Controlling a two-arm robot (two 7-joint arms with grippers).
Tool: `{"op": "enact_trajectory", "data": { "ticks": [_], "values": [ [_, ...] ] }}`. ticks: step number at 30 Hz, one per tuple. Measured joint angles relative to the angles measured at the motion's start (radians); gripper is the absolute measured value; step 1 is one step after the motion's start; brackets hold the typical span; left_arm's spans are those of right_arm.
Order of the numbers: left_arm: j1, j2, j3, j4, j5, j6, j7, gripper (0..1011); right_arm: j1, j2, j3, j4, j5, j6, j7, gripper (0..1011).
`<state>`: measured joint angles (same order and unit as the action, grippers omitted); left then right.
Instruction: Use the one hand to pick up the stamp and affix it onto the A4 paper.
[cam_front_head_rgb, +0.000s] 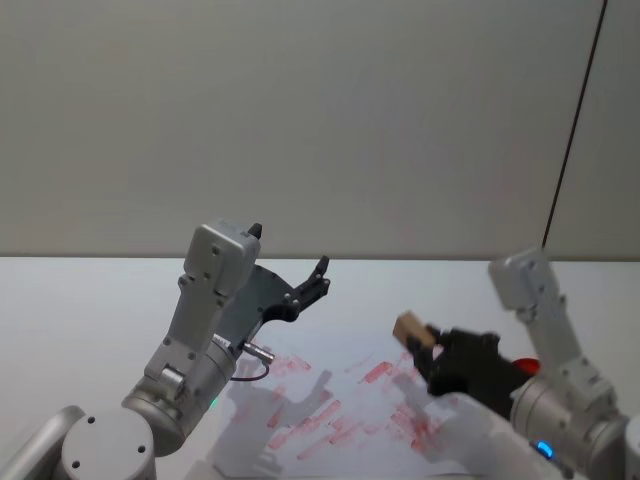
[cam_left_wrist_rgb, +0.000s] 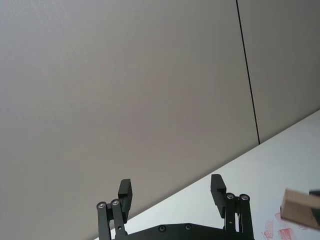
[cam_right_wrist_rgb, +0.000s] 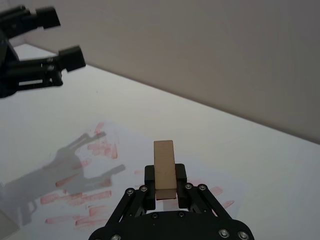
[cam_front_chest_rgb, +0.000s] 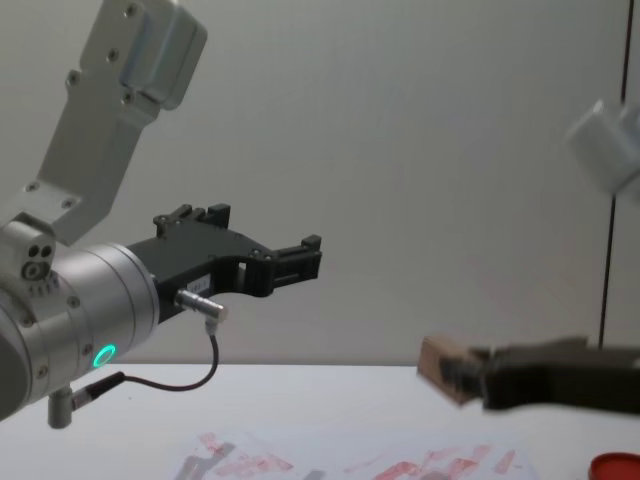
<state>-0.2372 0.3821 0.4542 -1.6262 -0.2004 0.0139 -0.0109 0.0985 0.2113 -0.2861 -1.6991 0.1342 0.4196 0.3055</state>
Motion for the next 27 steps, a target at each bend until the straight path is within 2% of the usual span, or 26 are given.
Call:
{"op": "enact_trajectory", "data": {
  "ticks": [7,13,18,27],
  "values": [
    [0.000,0.000,0.000,0.000,0.000,0.000,0.000,1002,-0.010,0.024,0.035,-0.046,0.041,-0.013,-0.055,217],
    [0.000,0.000,0.000,0.000,0.000,0.000,0.000,1003,-0.033,0.050,0.059,-0.060,0.056,-0.004,-0.100,217],
    [0.000,0.000,0.000,0.000,0.000,0.000,0.000,1002,-0.061,0.079,0.082,-0.063,0.061,0.018,-0.150,217],
    [0.000,0.000,0.000,0.000,0.000,0.000,0.000,1002,-0.092,0.107,0.108,-0.046,0.054,0.046,-0.213,217]
  ]
}}
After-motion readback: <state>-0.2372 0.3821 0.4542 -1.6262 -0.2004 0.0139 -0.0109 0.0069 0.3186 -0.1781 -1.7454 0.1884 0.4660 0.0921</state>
